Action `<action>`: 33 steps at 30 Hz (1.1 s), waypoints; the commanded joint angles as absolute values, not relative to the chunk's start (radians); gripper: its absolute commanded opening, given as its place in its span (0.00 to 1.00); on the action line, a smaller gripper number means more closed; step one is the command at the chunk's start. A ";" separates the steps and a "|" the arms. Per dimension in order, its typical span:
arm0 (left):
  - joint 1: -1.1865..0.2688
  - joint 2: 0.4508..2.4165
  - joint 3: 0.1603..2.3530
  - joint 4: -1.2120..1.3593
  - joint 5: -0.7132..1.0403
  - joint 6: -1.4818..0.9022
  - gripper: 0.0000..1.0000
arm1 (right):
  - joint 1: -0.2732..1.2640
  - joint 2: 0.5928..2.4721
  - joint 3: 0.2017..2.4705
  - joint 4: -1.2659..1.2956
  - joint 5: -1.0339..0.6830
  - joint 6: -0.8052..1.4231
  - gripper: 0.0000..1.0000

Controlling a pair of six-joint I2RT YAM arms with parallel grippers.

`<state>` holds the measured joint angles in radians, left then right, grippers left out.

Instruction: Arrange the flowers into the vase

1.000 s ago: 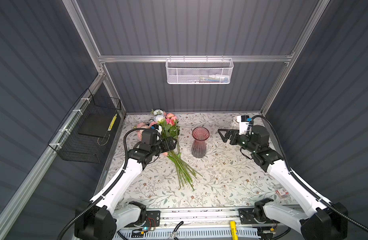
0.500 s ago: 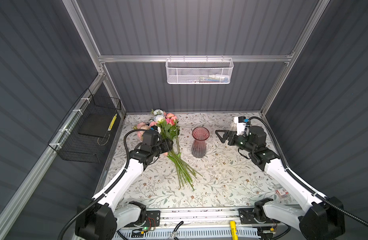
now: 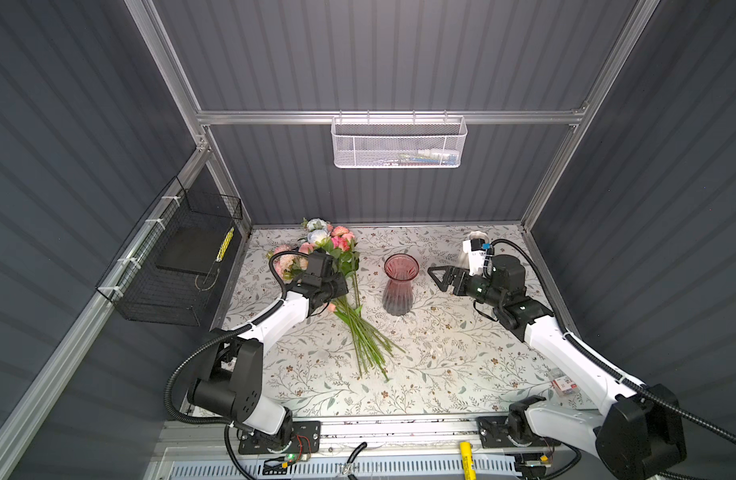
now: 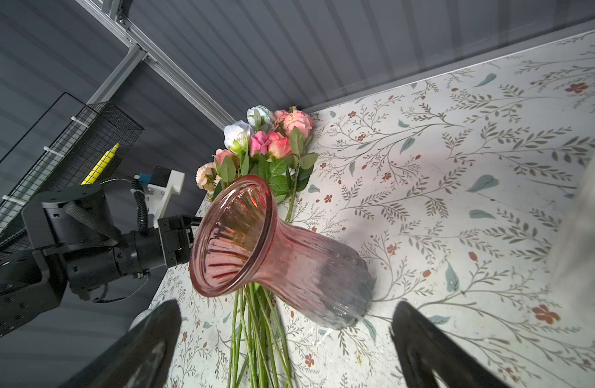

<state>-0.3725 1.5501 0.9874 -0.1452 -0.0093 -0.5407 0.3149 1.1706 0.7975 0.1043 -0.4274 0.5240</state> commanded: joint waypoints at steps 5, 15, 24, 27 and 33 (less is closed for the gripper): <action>-0.376 1.641 1.025 -0.081 -0.042 -0.529 0.27 | 0.310 1.151 0.793 0.115 -0.443 0.514 0.99; -0.351 1.692 0.999 -0.036 -0.039 -0.533 0.15 | 0.308 1.138 0.792 0.117 -0.438 0.518 0.99; -0.351 1.633 0.972 -0.033 -0.046 -0.531 0.00 | 0.302 1.141 0.790 0.123 -0.428 0.529 0.99; -0.351 1.576 0.964 -0.039 -0.054 -0.537 0.00 | 0.300 1.135 0.790 0.125 -0.428 0.534 0.99; -0.351 1.438 0.983 -0.087 -0.051 -0.543 0.00 | 0.299 1.126 0.790 0.125 -0.432 0.542 0.99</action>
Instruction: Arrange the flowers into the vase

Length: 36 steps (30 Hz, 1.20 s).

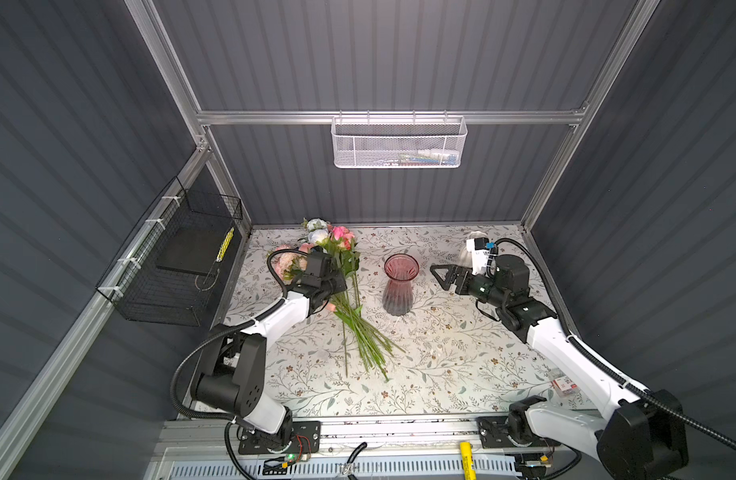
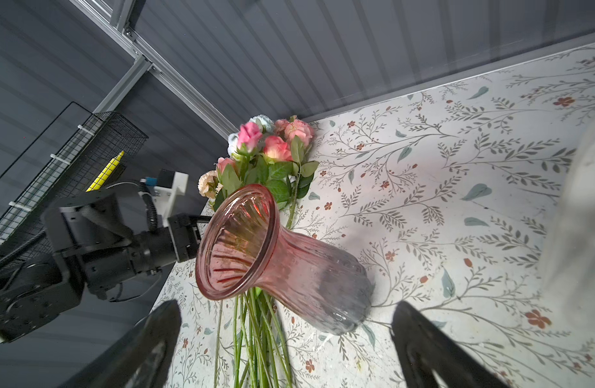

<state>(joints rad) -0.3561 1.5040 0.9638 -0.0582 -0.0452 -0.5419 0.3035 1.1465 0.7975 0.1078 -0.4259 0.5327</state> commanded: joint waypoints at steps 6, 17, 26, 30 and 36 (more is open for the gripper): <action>-0.353 1.309 1.050 -0.142 0.024 -0.550 0.00 | 0.298 1.069 0.790 0.166 -0.487 0.558 0.99; -0.352 1.253 1.168 -0.373 -0.024 -0.524 0.00 | 0.300 1.067 0.812 0.175 -0.553 0.592 0.99; -0.275 1.352 0.998 -0.292 0.018 -0.584 0.26 | 0.301 1.088 0.823 0.131 -0.549 0.573 0.99; -0.258 1.332 0.932 -0.282 0.008 -0.609 0.67 | 0.301 1.092 0.822 0.115 -0.549 0.564 0.99; -0.256 1.277 0.864 -0.298 0.030 -0.588 0.70 | 0.301 1.094 0.822 0.111 -0.552 0.564 0.99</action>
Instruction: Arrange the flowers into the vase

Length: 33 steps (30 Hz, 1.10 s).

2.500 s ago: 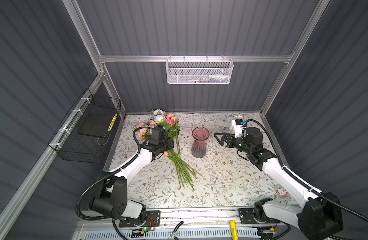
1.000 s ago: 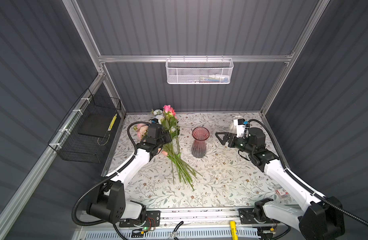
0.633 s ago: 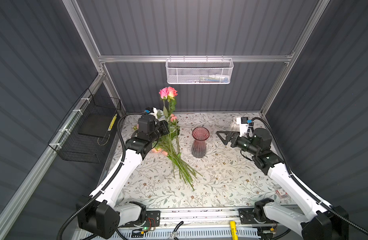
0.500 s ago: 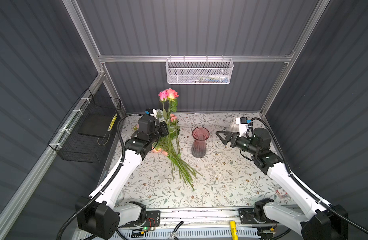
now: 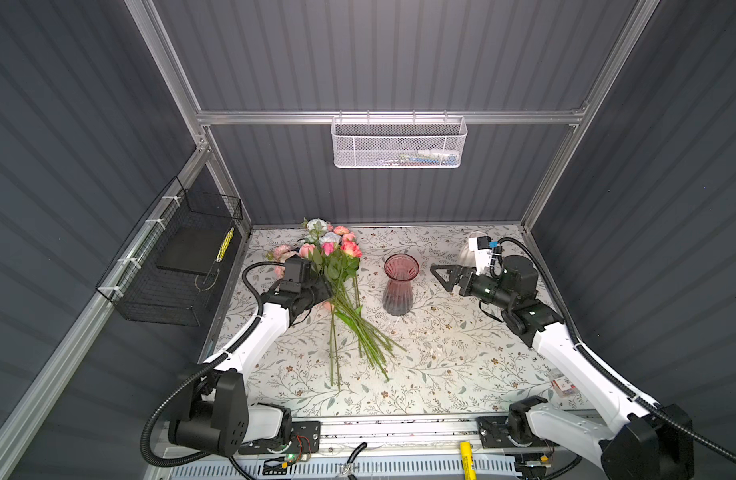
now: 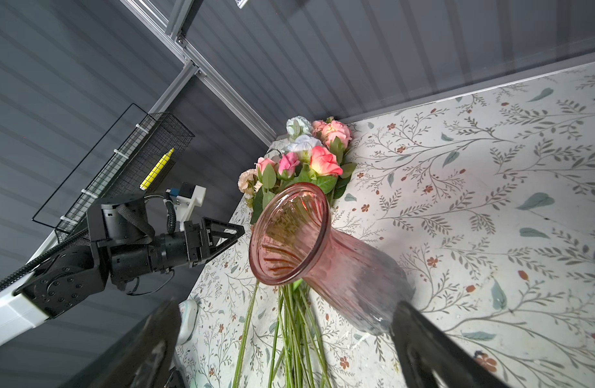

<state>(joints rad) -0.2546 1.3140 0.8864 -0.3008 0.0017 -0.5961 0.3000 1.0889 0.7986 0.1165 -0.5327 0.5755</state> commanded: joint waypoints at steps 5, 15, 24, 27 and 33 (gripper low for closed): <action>-0.268 1.279 0.796 -0.276 0.164 -0.590 0.51 | 0.301 1.094 0.811 0.120 -0.559 0.565 0.99; -0.362 1.169 0.678 -0.349 0.099 -0.624 0.41 | 0.301 1.089 0.802 0.121 -0.554 0.562 0.99; -0.367 1.140 0.660 -0.416 0.211 -0.631 0.38 | 0.301 1.075 0.791 0.115 -0.541 0.558 0.99; -0.368 1.115 0.620 -0.414 0.238 -0.647 0.38 | 0.300 1.078 0.792 0.115 -0.537 0.556 0.99; -0.368 1.128 0.573 -0.383 0.243 -0.656 0.37 | 0.301 1.088 0.798 0.117 -0.539 0.558 0.99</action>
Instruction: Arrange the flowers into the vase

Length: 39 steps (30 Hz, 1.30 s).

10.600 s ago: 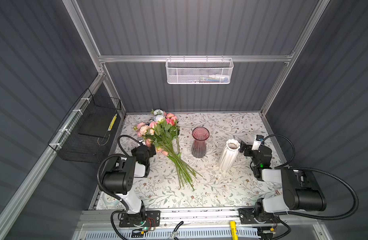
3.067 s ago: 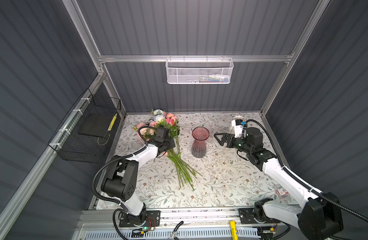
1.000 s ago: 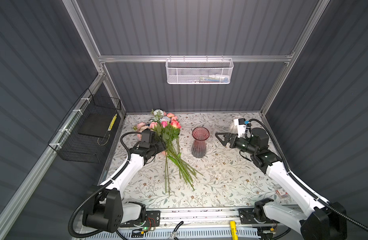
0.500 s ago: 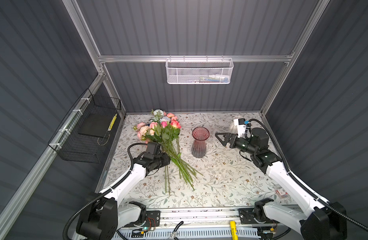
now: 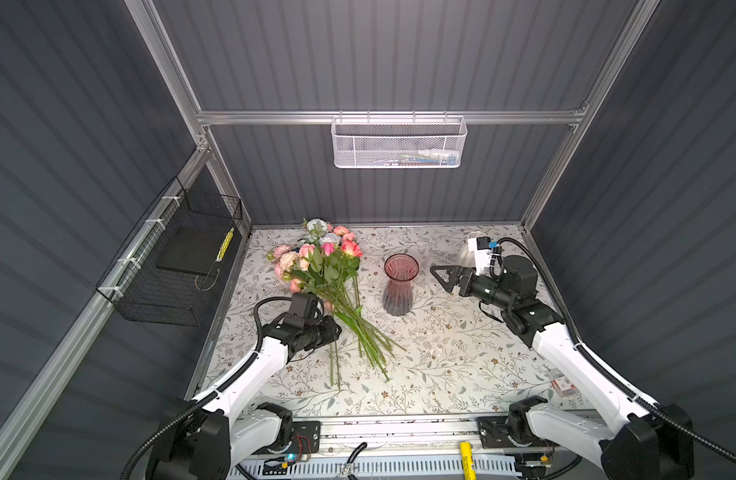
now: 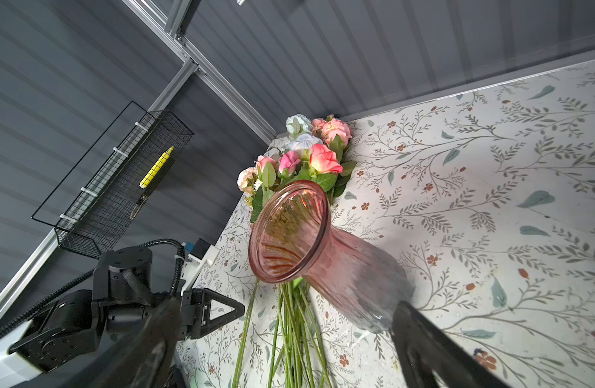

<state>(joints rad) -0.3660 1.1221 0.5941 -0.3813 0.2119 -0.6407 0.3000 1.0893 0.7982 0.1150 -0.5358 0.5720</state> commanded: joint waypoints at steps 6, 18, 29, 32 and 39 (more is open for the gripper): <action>-0.368 1.184 0.571 -0.347 0.240 -0.646 0.35 | 0.299 1.082 0.801 0.106 -0.531 0.555 0.99; -0.368 1.267 0.549 -0.291 0.212 -0.621 0.20 | 0.299 1.078 0.792 0.103 -0.525 0.554 0.99; -0.368 1.069 0.662 -0.354 0.212 -0.565 0.00 | 0.298 1.077 0.792 0.126 -0.527 0.569 0.99; -0.369 1.003 0.733 -0.401 0.182 -0.525 0.00 | 0.293 1.072 0.787 0.164 -0.545 0.598 0.99; -0.368 0.924 0.881 -0.366 0.268 -0.437 0.00 | 0.290 1.097 0.825 0.325 -0.795 0.641 0.97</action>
